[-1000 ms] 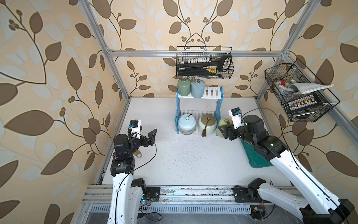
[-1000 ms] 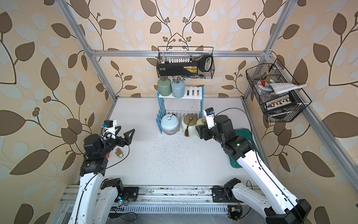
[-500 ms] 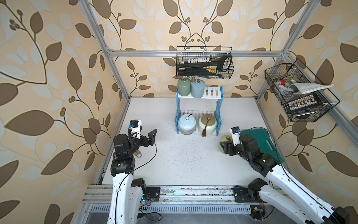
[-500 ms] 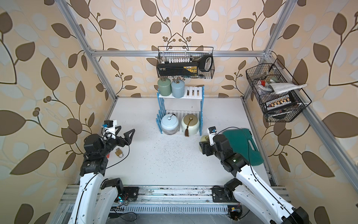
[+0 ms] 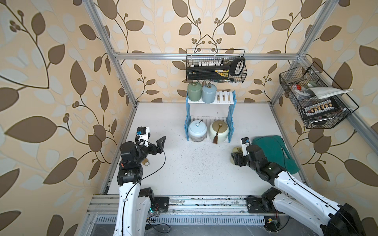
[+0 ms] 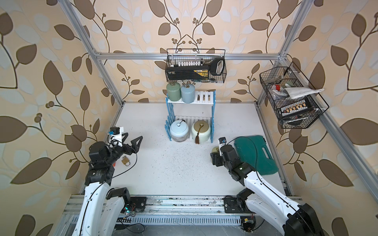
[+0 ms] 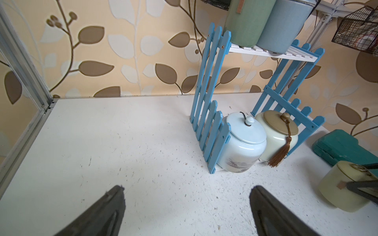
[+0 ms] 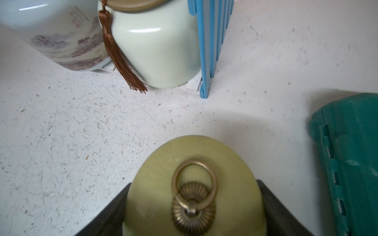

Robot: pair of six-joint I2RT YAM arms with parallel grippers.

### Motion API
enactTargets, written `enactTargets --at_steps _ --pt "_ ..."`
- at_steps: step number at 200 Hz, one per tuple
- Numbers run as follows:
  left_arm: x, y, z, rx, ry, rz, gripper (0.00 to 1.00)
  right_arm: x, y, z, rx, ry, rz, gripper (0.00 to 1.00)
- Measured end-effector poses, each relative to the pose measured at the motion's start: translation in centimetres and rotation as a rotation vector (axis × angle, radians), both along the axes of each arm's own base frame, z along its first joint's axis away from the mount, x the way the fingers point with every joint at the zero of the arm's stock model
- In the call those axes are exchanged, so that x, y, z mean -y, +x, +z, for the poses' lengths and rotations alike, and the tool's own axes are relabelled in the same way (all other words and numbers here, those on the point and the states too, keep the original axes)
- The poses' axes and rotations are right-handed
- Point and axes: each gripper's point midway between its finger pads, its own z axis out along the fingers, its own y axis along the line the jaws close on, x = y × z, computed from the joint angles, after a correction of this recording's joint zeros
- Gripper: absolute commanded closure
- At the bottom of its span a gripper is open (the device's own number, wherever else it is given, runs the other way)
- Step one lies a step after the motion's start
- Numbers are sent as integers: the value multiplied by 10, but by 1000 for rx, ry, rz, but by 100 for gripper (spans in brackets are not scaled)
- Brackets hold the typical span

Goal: Remove the tea canisters from the shelf
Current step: Place the tea canister at the center of the board.

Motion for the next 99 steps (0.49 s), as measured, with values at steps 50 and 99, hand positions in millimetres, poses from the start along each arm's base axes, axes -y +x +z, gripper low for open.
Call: enactTargets --at_steps 50,99 --pt "0 0 1 6 3 -1 1 1 3 -15 -46 -4 -46 46" --pt "0 0 2 8 4 -1 1 1 9 -16 -38 9 -84 32"
